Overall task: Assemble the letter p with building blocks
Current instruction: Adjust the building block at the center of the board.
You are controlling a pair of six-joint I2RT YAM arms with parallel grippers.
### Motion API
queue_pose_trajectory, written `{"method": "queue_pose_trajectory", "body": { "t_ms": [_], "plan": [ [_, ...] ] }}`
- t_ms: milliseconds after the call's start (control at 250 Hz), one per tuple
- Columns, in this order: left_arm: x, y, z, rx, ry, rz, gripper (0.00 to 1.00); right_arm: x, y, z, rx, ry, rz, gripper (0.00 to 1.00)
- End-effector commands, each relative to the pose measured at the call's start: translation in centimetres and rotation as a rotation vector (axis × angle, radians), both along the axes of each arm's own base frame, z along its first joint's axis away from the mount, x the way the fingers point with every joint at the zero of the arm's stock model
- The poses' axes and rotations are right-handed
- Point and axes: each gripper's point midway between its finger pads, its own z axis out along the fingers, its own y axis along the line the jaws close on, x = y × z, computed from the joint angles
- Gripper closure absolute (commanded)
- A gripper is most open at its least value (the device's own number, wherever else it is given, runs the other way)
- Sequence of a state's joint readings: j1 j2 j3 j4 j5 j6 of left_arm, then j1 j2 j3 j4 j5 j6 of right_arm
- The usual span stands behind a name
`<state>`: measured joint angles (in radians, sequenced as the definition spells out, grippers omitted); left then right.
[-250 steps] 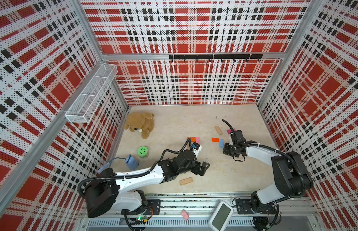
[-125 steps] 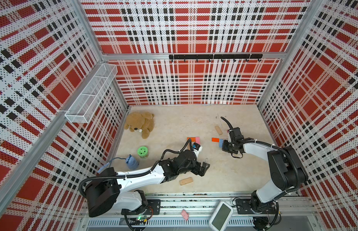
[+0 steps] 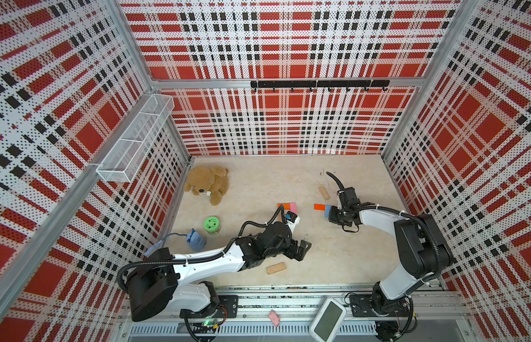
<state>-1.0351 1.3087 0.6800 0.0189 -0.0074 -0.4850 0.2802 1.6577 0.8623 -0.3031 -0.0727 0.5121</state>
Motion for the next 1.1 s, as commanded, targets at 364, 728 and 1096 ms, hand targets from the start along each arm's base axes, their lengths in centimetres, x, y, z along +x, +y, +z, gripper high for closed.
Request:
{"method": "queue_pose_trajectory", "body": {
  "t_ms": [364,728,1096],
  "plan": [
    [0.1,-0.7,2.3,-0.049,-0.031,-0.009,0.01,0.9,0.9,4.0,0.059,-0.106,0.013,0.76],
    [0.2,-0.6,2.5,-0.053,-0.036,0.001,0.01,6.5,2.9,5.9,0.109,-0.158,0.028,0.49],
    [0.7,-0.6,1.8,-0.035,-0.028,0.01,0.01,9.6,3.4,4.2,0.086,-0.154,0.054,0.42]
  ]
}}
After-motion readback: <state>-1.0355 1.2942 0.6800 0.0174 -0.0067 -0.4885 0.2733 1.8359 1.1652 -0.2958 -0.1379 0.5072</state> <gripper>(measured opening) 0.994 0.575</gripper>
